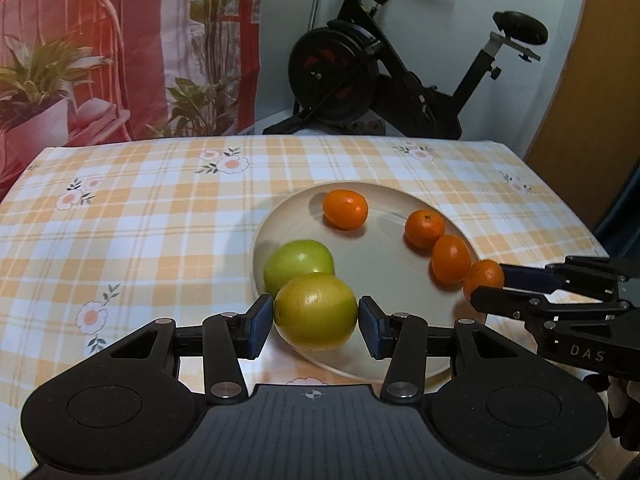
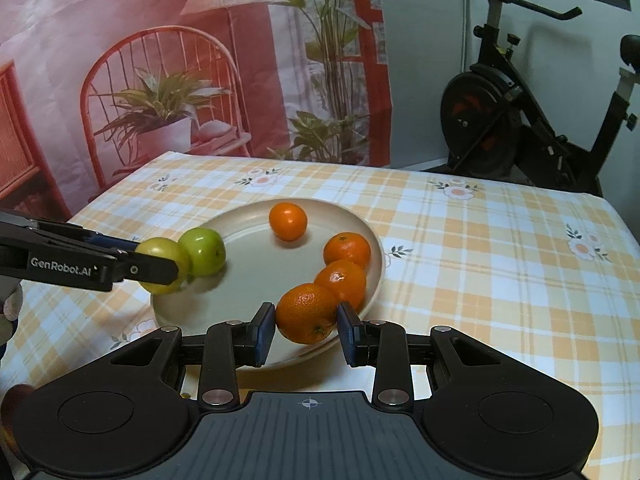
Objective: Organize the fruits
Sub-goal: 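Lower the grapefruit onto the plate with the left gripper while the right gripper lowers the tangerine there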
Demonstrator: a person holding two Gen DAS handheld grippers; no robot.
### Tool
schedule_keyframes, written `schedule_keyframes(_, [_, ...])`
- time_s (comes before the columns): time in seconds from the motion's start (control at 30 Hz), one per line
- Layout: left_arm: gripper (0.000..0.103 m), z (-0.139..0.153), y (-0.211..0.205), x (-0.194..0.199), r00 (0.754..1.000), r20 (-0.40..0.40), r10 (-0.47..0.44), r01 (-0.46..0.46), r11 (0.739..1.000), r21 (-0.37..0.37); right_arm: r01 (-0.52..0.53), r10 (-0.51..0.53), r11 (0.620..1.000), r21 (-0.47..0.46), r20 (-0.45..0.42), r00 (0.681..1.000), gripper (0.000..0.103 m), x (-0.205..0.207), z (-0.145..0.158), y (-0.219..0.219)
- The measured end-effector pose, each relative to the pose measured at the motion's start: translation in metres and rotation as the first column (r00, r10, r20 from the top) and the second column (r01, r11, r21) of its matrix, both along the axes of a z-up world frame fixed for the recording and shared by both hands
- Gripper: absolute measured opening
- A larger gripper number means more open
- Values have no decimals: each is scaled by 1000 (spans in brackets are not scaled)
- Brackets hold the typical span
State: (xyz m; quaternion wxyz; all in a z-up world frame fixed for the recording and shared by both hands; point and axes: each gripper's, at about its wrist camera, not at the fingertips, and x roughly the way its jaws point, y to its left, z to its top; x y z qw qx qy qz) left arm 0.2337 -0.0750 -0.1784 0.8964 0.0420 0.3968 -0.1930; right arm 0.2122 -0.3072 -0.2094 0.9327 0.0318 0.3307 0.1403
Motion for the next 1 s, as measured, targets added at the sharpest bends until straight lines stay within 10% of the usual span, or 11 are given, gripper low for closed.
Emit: schedule_keyframes(1.0, [45,-9,-20,48,995,87,53,-60,995,80,-50,50,996,-72,2,999,31,6,-7,11])
